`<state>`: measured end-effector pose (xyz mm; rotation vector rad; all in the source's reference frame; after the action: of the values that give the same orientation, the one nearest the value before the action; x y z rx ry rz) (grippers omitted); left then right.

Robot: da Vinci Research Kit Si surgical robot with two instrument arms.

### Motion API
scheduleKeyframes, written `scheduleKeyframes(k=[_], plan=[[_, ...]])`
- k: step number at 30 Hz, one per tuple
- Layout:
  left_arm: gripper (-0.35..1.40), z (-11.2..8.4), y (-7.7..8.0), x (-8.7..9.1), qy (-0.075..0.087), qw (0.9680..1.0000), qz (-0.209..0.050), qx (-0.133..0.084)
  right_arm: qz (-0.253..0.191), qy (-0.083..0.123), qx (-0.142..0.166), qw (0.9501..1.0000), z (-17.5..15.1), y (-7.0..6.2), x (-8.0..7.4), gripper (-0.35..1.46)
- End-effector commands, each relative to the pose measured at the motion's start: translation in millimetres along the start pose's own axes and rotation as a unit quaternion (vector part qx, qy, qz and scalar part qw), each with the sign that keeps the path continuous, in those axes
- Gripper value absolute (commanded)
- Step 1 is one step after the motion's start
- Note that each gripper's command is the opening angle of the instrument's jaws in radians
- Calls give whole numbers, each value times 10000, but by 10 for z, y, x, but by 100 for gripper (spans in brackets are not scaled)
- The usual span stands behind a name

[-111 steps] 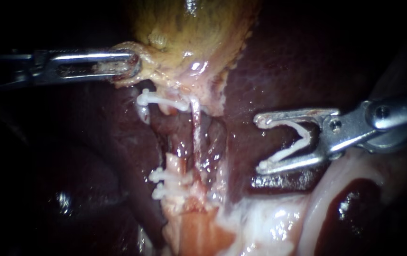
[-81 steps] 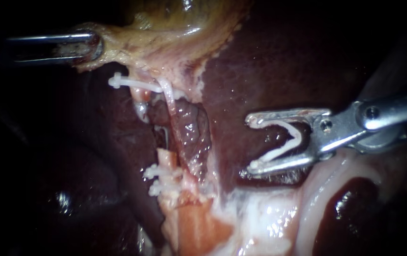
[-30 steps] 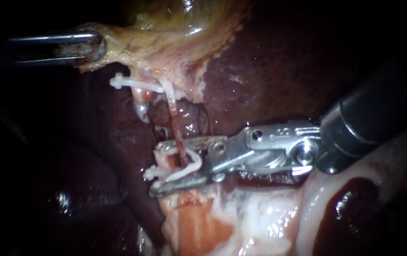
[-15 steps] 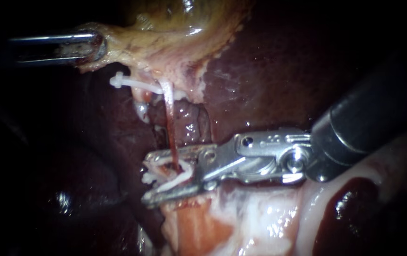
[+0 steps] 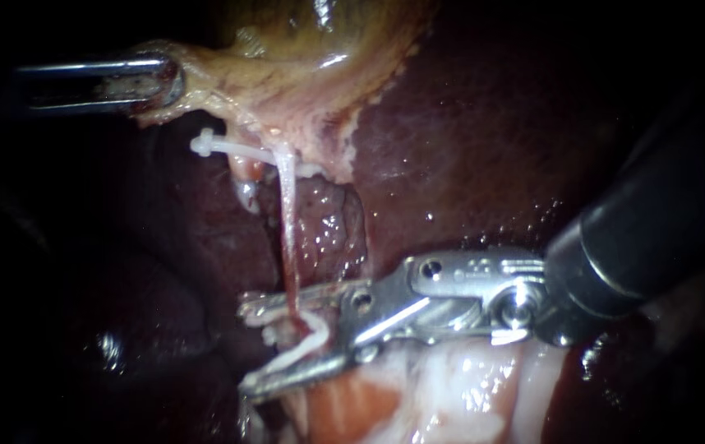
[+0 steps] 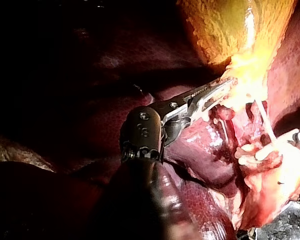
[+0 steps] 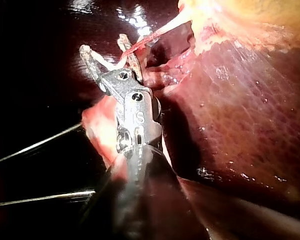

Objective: Clipping first clip right tube

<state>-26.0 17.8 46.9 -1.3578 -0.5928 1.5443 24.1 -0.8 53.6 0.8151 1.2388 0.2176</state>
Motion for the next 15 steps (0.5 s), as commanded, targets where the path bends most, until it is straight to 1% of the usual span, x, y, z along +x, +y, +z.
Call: scheduleKeyframes(k=[1,7,15], plan=[[-35,0,0,0,-2,10000,1,-5,-9,8,13,10000,0,-2,0,49],[-35,0,0,0,-2,10000,2,-5,-24,48,94,9999,-1,-9,2,49],[-35,0,0,0,-2,10000,2,-6,-2,8,228,9997,-2,-9,2,47]])
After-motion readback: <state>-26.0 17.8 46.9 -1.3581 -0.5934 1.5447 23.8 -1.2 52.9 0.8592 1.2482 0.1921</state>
